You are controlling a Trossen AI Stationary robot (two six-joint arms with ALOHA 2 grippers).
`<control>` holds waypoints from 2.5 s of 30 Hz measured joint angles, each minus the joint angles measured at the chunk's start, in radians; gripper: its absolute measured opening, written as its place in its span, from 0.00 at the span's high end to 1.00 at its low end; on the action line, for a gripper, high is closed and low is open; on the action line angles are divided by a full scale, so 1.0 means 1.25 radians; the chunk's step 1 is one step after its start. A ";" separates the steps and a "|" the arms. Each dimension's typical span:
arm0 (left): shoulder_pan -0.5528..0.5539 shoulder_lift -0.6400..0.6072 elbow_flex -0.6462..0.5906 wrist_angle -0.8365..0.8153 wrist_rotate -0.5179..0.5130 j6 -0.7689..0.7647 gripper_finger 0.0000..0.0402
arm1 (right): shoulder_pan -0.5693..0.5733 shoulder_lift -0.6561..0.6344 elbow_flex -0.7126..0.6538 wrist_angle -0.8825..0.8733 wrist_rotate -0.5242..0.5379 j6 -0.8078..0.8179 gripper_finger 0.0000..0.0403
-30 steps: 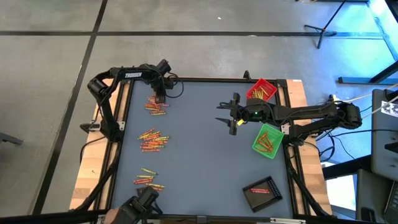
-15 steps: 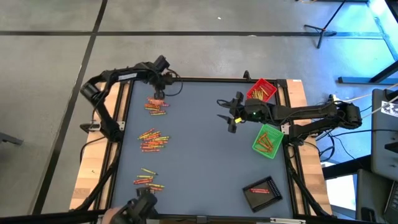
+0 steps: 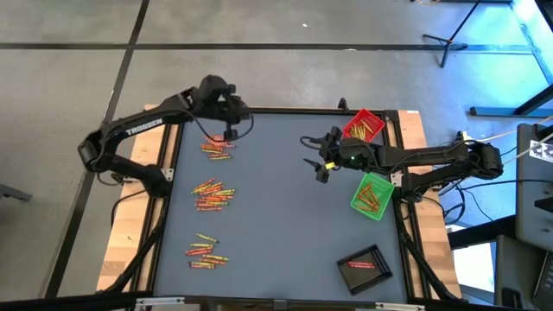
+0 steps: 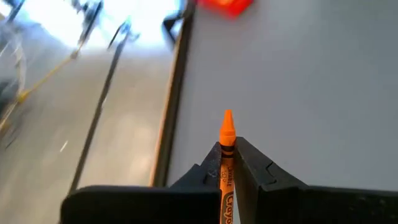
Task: Sort crayons
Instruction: Put the orange crayon into the green bin
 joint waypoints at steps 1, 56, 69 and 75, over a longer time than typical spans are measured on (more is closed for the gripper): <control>-0.016 -0.005 0.000 0.011 0.023 -0.006 0.99 | 0.000 0.000 0.000 0.002 -0.001 -0.006 0.20; -0.386 0.137 -0.377 1.138 0.026 -0.197 1.00 | 0.001 0.300 0.064 0.556 -0.354 -0.034 0.85; -0.387 0.132 -0.376 1.081 -0.025 -0.227 0.81 | 0.001 0.252 0.064 0.391 -0.295 -0.099 0.94; -0.387 0.090 -0.375 0.995 -0.041 -0.235 0.70 | 0.001 0.128 0.064 0.142 -0.244 -0.057 0.96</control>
